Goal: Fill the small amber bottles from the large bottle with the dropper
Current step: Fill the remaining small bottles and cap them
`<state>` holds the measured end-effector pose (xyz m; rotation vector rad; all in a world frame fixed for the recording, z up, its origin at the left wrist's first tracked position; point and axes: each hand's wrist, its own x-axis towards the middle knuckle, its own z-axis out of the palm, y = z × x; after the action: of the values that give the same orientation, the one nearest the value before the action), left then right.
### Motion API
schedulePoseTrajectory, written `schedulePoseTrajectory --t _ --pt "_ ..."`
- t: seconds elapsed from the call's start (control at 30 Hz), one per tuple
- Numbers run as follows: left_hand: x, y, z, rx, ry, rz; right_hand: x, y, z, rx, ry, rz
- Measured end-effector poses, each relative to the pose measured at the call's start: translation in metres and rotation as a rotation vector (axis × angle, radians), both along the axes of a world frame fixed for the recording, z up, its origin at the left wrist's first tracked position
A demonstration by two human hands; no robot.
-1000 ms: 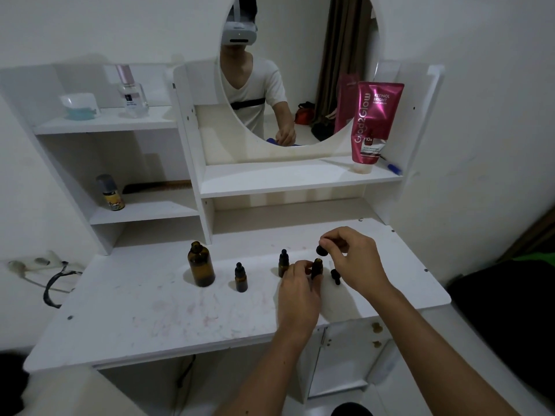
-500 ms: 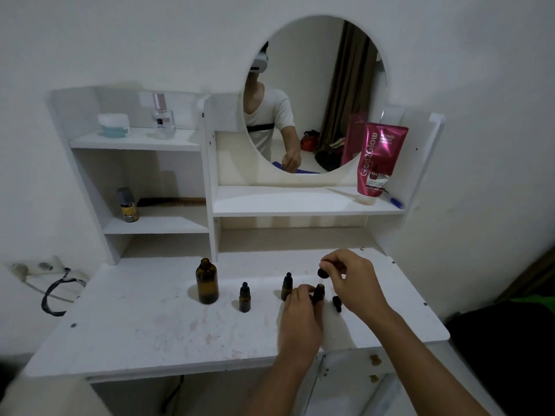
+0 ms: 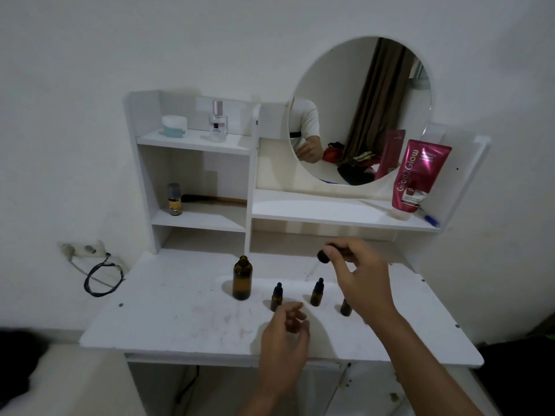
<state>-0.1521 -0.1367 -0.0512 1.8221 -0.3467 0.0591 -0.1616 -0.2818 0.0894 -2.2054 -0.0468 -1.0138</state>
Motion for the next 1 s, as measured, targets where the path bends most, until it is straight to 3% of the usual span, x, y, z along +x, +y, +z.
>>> schedulePoseTrajectory --t 0.2,0.33,0.47,1.0 --pt "0.047 0.071 0.012 -0.243 0.044 0.396 0.035 0.063 0.003 0.145 0.042 0.149" --pt "0.085 0.08 0.014 -0.137 0.137 0.253 0.055 0.086 0.009 0.178 0.022 0.189" --pt "0.103 0.075 0.002 -0.024 0.083 0.142 0.062 0.091 0.012 0.118 -0.037 0.188" --pt "0.114 0.078 -0.017 -0.001 0.001 0.155 0.079 0.089 0.002 0.035 -0.079 0.171"
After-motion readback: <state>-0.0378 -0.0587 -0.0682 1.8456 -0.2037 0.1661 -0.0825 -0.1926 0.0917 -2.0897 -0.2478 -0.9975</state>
